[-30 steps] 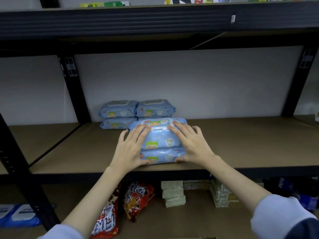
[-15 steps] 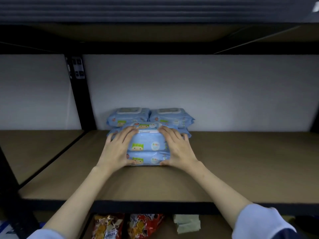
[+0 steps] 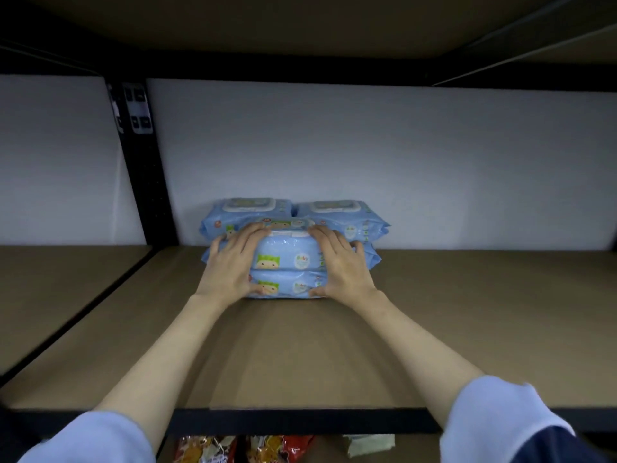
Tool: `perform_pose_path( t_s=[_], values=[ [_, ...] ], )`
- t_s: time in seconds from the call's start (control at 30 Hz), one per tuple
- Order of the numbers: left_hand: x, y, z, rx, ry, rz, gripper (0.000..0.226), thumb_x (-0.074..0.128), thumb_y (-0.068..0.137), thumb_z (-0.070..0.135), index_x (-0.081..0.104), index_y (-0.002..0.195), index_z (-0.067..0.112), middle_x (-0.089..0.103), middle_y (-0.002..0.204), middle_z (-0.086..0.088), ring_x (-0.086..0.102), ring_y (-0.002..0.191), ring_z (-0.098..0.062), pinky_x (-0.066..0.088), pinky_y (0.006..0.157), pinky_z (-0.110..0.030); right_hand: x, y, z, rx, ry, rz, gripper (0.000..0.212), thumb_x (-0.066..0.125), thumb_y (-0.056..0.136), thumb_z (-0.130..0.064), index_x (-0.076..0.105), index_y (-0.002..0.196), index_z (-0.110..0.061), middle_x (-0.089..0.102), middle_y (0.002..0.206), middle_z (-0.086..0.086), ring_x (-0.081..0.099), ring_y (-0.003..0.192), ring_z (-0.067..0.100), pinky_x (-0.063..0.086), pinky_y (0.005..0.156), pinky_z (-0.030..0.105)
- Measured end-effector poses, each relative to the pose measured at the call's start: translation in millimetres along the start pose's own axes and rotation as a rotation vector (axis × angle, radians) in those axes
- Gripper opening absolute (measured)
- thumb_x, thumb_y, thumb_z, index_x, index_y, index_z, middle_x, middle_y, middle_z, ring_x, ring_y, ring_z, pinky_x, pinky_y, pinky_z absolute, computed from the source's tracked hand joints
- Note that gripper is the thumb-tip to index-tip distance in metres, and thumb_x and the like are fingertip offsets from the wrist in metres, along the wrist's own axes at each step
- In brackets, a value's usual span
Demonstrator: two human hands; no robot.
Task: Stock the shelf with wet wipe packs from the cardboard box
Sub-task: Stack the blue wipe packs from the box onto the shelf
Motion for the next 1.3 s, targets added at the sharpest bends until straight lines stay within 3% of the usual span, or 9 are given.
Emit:
perform_pose_path(
  t_s=[0.17,0.23,0.37,0.47,0.53,0.6,0.73,1.03,1.3],
  values=[
    [-2.9,-1.4,4.9,0.051,0.057,0.050,0.118,0.088,0.037,0.047,0.024,0.134,0.026,0.039,0.144,-0.002,0.041,0.131,-0.022,0.014,0.103,-0.035,-1.9,-2.7,-2.4,-0.014,-0.026,-0.002,0.117,0.083,0.055,-0.045,0.014,0.147,-0.023,0.017,0.153,-0.005,0.021,0.139,0.017,0.023,0.103,0.041],
    [-6.6,-6.9,-3.8,-0.100,-0.084,0.062,0.110,0.083,0.047,0.053,0.025,0.139,0.031,0.028,0.149,0.000,0.027,0.138,-0.018,0.013,0.109,-0.041,1.3,-7.0,5.1,0.030,0.087,-0.021,0.123,0.082,0.050,-0.051,0.009,0.147,-0.030,0.010,0.154,-0.005,0.013,0.141,0.016,0.019,0.109,0.042],
    [2.5,-23.5,-51.8,-0.618,-1.114,0.259,0.075,0.056,0.070,0.068,0.046,0.131,0.025,0.045,0.138,-0.003,0.044,0.127,-0.016,0.033,0.109,-0.036,2.0,-23.1,44.1,0.438,0.919,0.180,0.108,0.073,0.060,-0.062,0.010,0.146,-0.038,0.010,0.155,-0.005,0.009,0.143,0.014,0.015,0.110,0.032],
    [23.3,-15.9,-53.2,-0.783,-1.536,0.138,0.042,0.028,0.094,0.056,0.058,0.109,0.031,0.072,0.095,0.007,0.068,0.086,-0.008,0.056,0.078,-0.029,23.9,-20.6,56.8,0.640,1.379,0.108,0.084,0.057,0.073,-0.063,0.020,0.145,-0.037,0.027,0.148,-0.011,0.022,0.141,0.013,0.021,0.115,0.042],
    [32.8,-8.3,-45.9,-0.753,-1.559,0.013,0.042,0.030,0.097,0.047,0.058,0.116,0.023,0.072,0.100,0.004,0.067,0.095,-0.013,0.054,0.083,-0.032,31.5,-15.0,51.3,0.626,1.443,-0.008,0.081,0.060,0.067,-0.072,0.031,0.138,-0.044,0.035,0.141,-0.016,0.031,0.135,0.011,0.029,0.110,0.053],
    [37.1,-4.2,-48.3,-0.715,-1.499,0.006,0.041,0.048,0.093,0.037,0.054,0.126,0.013,0.062,0.123,-0.009,0.056,0.117,-0.025,0.043,0.102,-0.043,36.6,-11.4,45.0,0.606,1.417,-0.067,0.064,0.065,0.072,-0.060,0.039,0.129,-0.049,0.037,0.139,-0.015,0.034,0.129,0.010,0.032,0.107,0.055],
    [46.4,-3.9,-57.5,-0.716,-1.532,0.039,0.064,0.071,0.074,0.042,0.052,0.130,0.017,0.057,0.130,-0.007,0.053,0.122,-0.025,0.036,0.108,-0.050,41.0,-8.8,50.4,0.613,1.437,-0.043,0.049,0.065,0.081,-0.040,0.044,0.125,-0.049,0.040,0.132,-0.011,0.039,0.124,0.014,0.035,0.102,0.058],
    [52.5,2.8,-48.5,-0.760,-1.485,0.057,0.045,0.056,0.090,0.033,0.052,0.128,0.010,0.060,0.126,-0.011,0.056,0.117,-0.026,0.040,0.105,-0.047,31.7,-7.9,54.0,0.548,1.312,0.052,0.055,0.055,0.088,-0.043,0.036,0.139,-0.033,0.033,0.147,-0.006,0.025,0.139,0.012,0.027,0.107,0.029],
    [41.1,9.8,-43.4,-0.725,-1.324,0.042,0.044,0.050,0.092,0.038,0.050,0.129,0.014,0.060,0.124,-0.004,0.057,0.114,-0.018,0.039,0.106,-0.041,27.3,-5.9,49.8,0.546,1.319,0.008,0.056,0.054,0.089,-0.043,0.035,0.140,-0.032,0.034,0.147,-0.004,0.028,0.138,0.015,0.029,0.111,0.032]
  ],
)
Point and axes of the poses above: each hand's wrist, its own y-axis towards the middle knuckle, its own x-axis out of the palm, z = x × y, the point moved 7 cm from there along y, towards the middle knuckle
